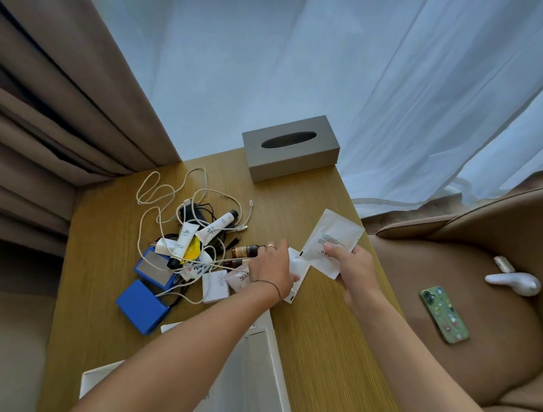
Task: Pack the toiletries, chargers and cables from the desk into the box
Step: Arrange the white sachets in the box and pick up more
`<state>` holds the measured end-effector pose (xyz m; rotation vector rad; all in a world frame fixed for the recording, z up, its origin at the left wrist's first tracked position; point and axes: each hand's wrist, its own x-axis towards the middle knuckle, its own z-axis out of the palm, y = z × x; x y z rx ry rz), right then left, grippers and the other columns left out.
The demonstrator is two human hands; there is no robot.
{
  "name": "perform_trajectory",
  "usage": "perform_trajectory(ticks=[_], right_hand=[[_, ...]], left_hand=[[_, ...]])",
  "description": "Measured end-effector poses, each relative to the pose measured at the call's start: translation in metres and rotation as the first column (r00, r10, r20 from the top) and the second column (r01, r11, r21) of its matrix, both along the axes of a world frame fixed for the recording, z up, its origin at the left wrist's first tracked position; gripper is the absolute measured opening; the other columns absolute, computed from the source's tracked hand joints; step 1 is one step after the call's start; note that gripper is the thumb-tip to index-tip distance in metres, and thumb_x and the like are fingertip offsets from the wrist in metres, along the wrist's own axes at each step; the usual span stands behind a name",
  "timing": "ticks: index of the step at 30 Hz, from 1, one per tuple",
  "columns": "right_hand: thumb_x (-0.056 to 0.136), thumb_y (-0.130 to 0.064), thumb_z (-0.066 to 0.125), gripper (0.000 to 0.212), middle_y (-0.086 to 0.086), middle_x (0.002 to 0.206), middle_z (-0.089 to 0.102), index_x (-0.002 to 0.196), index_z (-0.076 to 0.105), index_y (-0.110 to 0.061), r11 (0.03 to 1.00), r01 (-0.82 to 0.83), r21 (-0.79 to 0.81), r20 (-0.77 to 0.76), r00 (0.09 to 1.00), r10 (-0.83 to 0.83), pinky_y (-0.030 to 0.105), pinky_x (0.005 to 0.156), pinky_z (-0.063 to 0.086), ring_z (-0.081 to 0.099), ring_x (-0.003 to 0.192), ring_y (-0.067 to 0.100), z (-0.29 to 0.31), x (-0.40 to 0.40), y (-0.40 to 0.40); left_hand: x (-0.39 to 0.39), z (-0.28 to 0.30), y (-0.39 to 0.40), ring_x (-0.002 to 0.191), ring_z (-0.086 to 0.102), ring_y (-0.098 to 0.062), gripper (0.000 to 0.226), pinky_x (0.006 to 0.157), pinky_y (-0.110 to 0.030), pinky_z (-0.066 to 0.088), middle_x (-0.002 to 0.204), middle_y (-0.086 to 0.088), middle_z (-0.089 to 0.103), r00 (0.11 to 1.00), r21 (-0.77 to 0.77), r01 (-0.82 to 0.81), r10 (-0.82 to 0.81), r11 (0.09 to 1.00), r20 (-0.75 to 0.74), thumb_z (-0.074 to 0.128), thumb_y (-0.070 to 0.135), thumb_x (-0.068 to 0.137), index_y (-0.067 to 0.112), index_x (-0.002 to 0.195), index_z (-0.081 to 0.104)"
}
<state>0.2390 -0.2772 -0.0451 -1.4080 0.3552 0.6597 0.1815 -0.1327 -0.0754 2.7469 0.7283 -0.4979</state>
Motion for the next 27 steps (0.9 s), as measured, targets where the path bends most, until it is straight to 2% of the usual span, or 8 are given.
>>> perform_trajectory(ticks=[4, 8, 13, 18, 21, 23, 25, 27], right_hand=[[0.089, -0.008, 0.072, 0.014, 0.008, 0.098, 0.079, 0.103, 0.072, -0.011, 1.000, -0.011, 0.018, -0.017, 1.000, 0.011, 0.047, 0.089, 0.059, 0.075, 0.096, 0.028, 0.003, -0.009, -0.010], [0.089, -0.009, 0.072, 0.015, 0.005, 0.097, 0.080, 0.104, 0.073, -0.012, 0.999, -0.016, 0.028, -0.019, 1.000, 0.017, 0.041, 0.084, 0.059, 0.076, 0.093, 0.024, 0.007, -0.013, -0.018], [0.089, -0.012, 0.072, 0.018, 0.007, 0.101, 0.079, 0.107, 0.073, -0.012, 0.996, -0.048, 0.070, -0.008, 0.999, 0.049, 0.033, 0.074, 0.057, 0.074, 0.091, 0.021, 0.018, -0.018, -0.026], [0.091, -0.011, 0.068, 0.017, 0.006, 0.101, 0.079, 0.107, 0.074, -0.013, 0.986, -0.095, 0.140, 0.034, 0.995, 0.091, 0.028, 0.069, 0.056, 0.074, 0.087, 0.017, 0.043, -0.035, -0.028], [0.091, -0.014, 0.067, 0.018, 0.009, 0.105, 0.078, 0.106, 0.077, -0.010, 0.969, -0.120, 0.216, 0.060, 0.992, 0.110, 0.030, 0.073, 0.057, 0.074, 0.090, 0.018, 0.060, -0.052, -0.025], [0.085, -0.023, 0.070, 0.022, 0.010, 0.107, 0.078, 0.100, 0.080, -0.011, 0.952, -0.162, 0.260, 0.082, 0.986, 0.145, 0.029, 0.073, 0.058, 0.074, 0.094, 0.020, 0.071, -0.067, -0.021], [0.079, -0.028, 0.071, 0.024, 0.010, 0.105, 0.078, 0.095, 0.082, -0.015, 0.936, -0.231, 0.265, 0.122, 0.971, 0.205, 0.026, 0.071, 0.060, 0.075, 0.093, 0.020, 0.083, -0.083, -0.015], [0.078, -0.027, 0.072, 0.021, 0.010, 0.102, 0.079, 0.093, 0.083, -0.017, 0.921, -0.298, 0.251, 0.178, 0.950, 0.258, 0.024, 0.069, 0.059, 0.075, 0.089, 0.018, 0.092, -0.102, -0.008]], left_hand=[[0.009, -0.010, -0.002, 0.112, 0.054, -0.028, 0.080, 0.083, -0.038, 0.045, 0.124, -0.011, 0.061, 0.994, 0.128, 0.104, -0.098, 0.986, -0.047, 0.080, 0.044, 0.077, 0.021, 0.140, 0.036], [0.011, -0.017, -0.005, 0.114, 0.051, -0.026, 0.082, 0.093, -0.039, 0.038, 0.125, -0.006, 0.060, 0.992, 0.144, 0.098, -0.108, 0.985, 0.062, 0.078, 0.038, 0.077, 0.022, 0.144, 0.035], [0.008, -0.002, -0.008, 0.092, 0.061, -0.027, 0.026, 0.075, -0.037, 0.051, 0.102, -0.005, 0.062, 0.947, -0.221, -0.005, 0.076, 0.975, 0.313, 0.070, 0.027, 0.085, 0.016, 0.108, 0.062], [-0.011, 0.043, -0.003, 0.082, 0.060, -0.019, 0.020, 0.065, -0.030, 0.046, 0.093, 0.004, 0.064, 0.814, -0.444, 0.040, 0.229, 0.895, 0.534, 0.069, 0.027, 0.089, 0.020, 0.108, 0.068], [-0.033, 0.073, 0.007, 0.085, 0.065, -0.020, 0.020, 0.069, -0.032, 0.051, 0.095, -0.002, 0.071, 0.737, -0.564, -0.012, 0.389, 0.826, 0.553, 0.069, 0.026, 0.090, 0.017, 0.108, 0.068], [-0.055, 0.091, 0.016, 0.087, 0.067, -0.013, 0.012, 0.073, -0.033, 0.057, 0.094, 0.003, 0.070, 0.660, -0.690, -0.043, 0.539, 0.722, 0.523, 0.069, 0.027, 0.091, 0.026, 0.103, 0.066], [-0.080, 0.108, 0.026, 0.089, 0.068, -0.005, 0.012, 0.074, -0.026, 0.059, 0.097, 0.011, 0.069, 0.569, -0.778, -0.063, 0.663, 0.625, 0.486, 0.069, 0.030, 0.093, 0.034, 0.100, 0.060], [-0.108, 0.121, 0.035, 0.085, 0.071, -0.005, 0.009, 0.066, -0.020, 0.058, 0.096, 0.009, 0.070, 0.473, -0.835, -0.081, 0.758, 0.545, 0.449, 0.066, 0.030, 0.095, 0.032, 0.102, 0.060]])
